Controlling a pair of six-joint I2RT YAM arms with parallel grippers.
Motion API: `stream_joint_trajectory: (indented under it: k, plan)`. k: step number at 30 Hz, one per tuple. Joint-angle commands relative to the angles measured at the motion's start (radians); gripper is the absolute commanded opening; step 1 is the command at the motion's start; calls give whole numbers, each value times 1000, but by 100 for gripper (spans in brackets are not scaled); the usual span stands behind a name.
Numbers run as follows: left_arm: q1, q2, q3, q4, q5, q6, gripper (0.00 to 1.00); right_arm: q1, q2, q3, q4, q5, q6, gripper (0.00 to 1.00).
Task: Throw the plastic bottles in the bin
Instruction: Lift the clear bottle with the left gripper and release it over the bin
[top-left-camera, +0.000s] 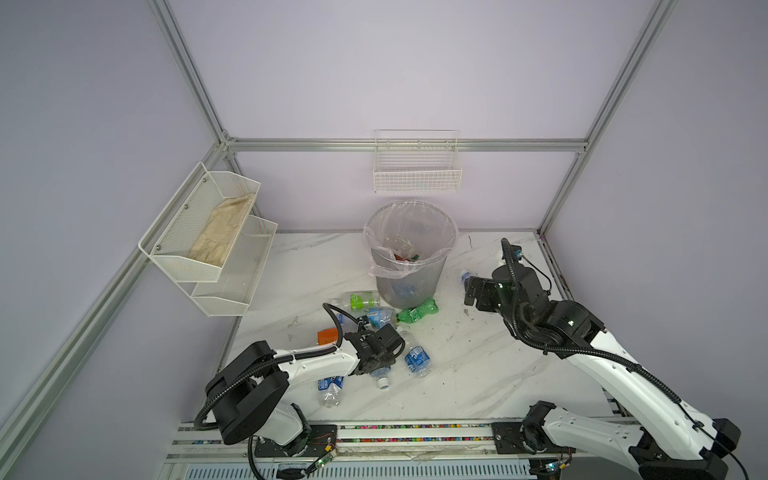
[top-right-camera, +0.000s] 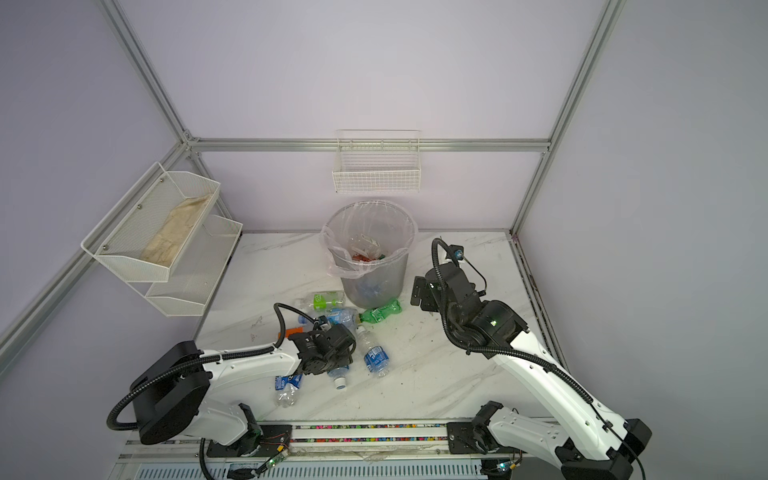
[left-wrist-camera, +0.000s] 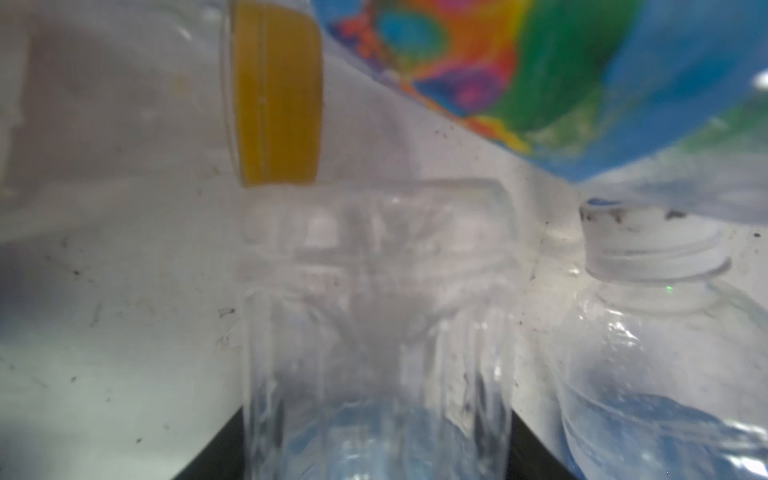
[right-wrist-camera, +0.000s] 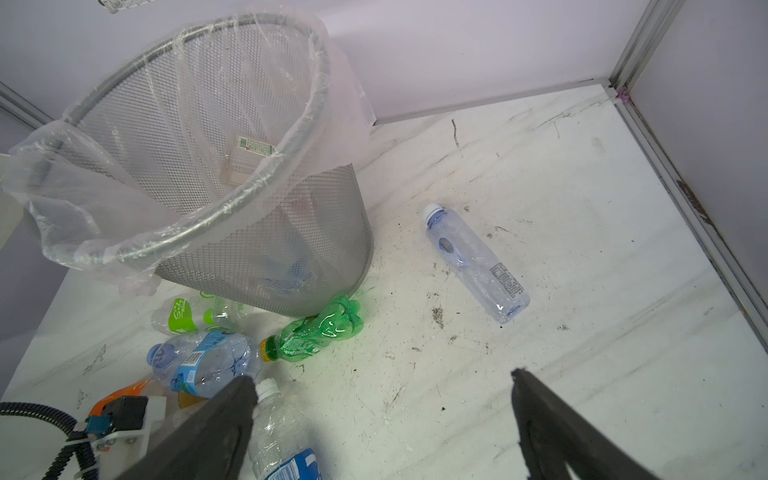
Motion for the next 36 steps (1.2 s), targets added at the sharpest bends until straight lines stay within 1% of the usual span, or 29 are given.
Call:
stream_joint_trajectory:
  k: [1, 4, 5, 6, 10, 15, 18, 21, 24, 26, 32, 36]
  plan:
    - [3, -17, -54, 14, 7, -33, 57, -9, -25, -5, -6, 19, 15, 97]
    - [3, -47, -64, -3, -8, -35, 46, -10, -21, -6, -3, 15, 17, 98]
    - [3, -93, -65, -17, -15, -33, 43, -11, -20, -6, -3, 13, 18, 97]
    - [3, -109, -62, -26, -20, -32, 40, -10, -19, -10, -3, 11, 18, 97]
    - [-2, -184, -55, -83, -37, -24, 32, -10, -24, -27, -2, 6, 27, 97]
    - [-32, -290, -2, -189, -92, -13, 31, -11, -38, -53, 1, 5, 34, 97]
    - [-53, -351, 72, -277, -146, 7, 30, -11, -44, -72, 3, 3, 38, 97]
    - [-77, -400, 173, -351, -208, 54, 30, -11, -51, -104, 20, -12, 38, 98]
    - [-103, -423, 302, -418, -280, 135, 30, -10, -58, -148, 38, -21, 43, 97]
    - [-119, -422, 406, -448, -324, 211, 31, -10, -69, -183, 55, -33, 43, 97]
    - [-160, -365, 697, -447, -424, 482, 31, -11, -111, -261, 97, -68, 38, 98]
    - [-163, -305, 833, -421, -452, 634, 31, -11, -126, -285, 96, -70, 34, 97]
